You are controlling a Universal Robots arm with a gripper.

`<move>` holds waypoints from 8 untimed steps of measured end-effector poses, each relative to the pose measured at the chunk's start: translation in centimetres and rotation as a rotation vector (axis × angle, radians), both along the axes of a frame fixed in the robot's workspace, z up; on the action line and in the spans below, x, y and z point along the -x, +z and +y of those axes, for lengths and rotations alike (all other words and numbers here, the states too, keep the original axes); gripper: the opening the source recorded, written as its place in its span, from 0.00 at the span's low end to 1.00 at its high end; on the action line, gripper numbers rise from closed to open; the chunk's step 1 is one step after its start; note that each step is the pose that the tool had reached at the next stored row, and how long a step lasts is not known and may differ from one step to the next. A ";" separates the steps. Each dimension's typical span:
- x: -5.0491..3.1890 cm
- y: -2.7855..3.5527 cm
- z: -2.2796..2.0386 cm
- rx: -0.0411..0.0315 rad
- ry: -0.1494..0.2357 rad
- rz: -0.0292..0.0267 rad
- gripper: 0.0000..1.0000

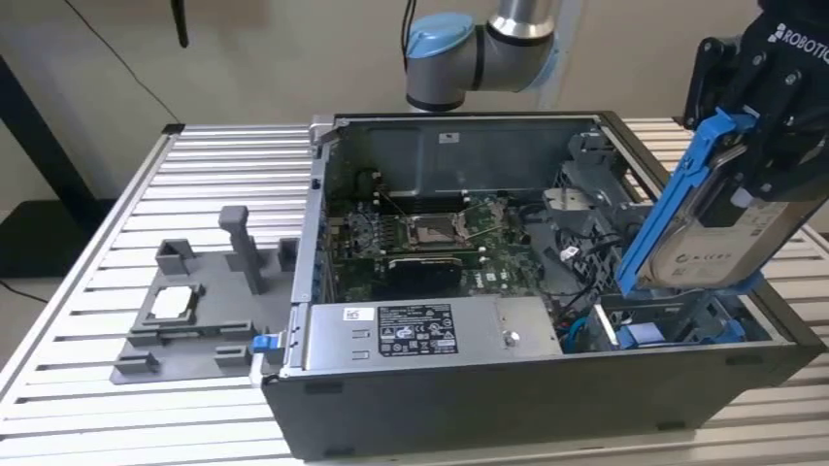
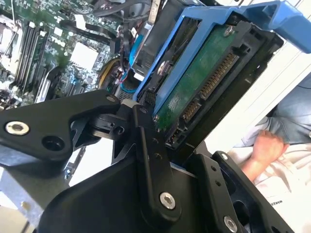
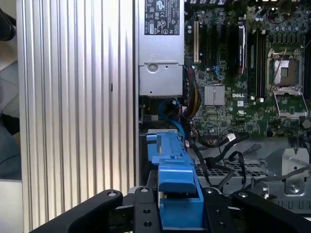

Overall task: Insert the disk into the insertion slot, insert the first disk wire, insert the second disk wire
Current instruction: 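Insert the disk into the insertion slot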

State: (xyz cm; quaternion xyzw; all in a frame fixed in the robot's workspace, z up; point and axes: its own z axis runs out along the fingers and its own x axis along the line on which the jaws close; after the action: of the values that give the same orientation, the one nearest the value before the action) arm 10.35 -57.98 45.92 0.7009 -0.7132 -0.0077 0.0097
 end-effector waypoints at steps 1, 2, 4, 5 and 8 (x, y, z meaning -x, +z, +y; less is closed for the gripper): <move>-0.02 -0.17 0.00 0.0000 0.000 -0.0003 0.33; -0.04 -0.35 0.00 0.0000 0.001 -0.0005 0.33; -0.08 -0.72 0.00 0.0001 0.001 -0.0012 0.33; -0.11 -0.89 0.00 0.0001 0.001 -0.0018 0.33; -0.23 -1.35 0.00 0.0000 0.002 -0.0057 0.33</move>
State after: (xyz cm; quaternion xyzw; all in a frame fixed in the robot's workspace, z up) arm 10.58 -57.98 44.56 0.7017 -0.7124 -0.0056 0.0077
